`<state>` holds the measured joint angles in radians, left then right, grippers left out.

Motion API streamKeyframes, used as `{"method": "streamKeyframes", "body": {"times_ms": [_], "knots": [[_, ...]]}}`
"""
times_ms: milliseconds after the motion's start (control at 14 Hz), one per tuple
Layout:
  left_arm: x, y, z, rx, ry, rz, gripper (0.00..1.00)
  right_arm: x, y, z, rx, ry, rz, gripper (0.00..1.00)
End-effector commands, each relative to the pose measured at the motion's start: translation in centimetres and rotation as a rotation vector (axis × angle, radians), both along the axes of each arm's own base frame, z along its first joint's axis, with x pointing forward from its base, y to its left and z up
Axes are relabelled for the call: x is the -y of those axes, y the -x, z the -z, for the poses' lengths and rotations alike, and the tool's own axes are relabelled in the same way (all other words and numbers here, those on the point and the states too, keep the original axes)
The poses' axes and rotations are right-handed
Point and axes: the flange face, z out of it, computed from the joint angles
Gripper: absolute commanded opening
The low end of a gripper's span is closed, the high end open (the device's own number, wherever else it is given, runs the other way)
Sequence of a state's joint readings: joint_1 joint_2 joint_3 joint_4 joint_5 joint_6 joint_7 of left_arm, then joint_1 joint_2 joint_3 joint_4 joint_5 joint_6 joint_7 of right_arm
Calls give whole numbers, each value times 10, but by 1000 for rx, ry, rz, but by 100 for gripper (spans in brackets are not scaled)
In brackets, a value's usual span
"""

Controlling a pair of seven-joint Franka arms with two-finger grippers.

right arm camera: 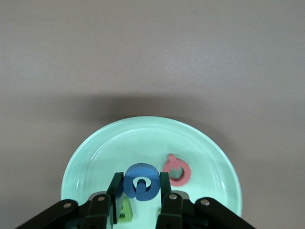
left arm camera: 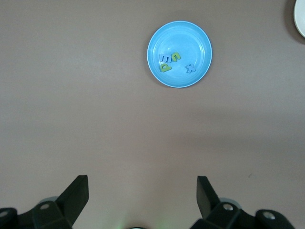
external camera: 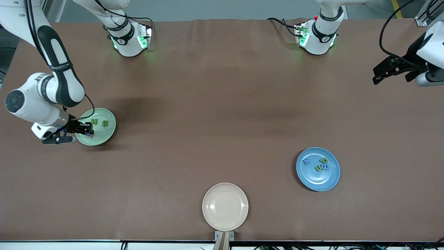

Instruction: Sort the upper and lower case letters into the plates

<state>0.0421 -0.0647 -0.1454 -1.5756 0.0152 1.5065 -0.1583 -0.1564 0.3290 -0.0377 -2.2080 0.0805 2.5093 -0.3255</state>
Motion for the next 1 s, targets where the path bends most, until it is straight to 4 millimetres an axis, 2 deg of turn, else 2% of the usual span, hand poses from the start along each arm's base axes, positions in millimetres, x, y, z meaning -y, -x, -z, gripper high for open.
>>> {"method": "streamKeyframes", "body": {"times_ms": [0,143,430,501,573,645,716,931], "knots": [[-1,4,-4,12,16,-5,100,-6,5,26,6,7,-21,20],[-1,4,-4,12,16,-5,100,-6,7,33,-1,6,-18,20],[-1,4,-4,12,16,-5,100,-7,10,39,-13,3,-19,29],[-1,4,-4,12,16,-5,100,-8,11,39,-19,1,-20,49],[-1,4,-4,12,16,-5,100,-8,11,38,-27,-1,-18,91],[-1,4,-4,12,16,-5,100,-10,11,30,-37,-5,-16,100],[-1,4,-4,12,16,-5,100,-11,12,18,-60,-14,-17,100],[-1,4,-4,12,16,-5,100,-34,14,-65,-102,-29,39,100]]}}
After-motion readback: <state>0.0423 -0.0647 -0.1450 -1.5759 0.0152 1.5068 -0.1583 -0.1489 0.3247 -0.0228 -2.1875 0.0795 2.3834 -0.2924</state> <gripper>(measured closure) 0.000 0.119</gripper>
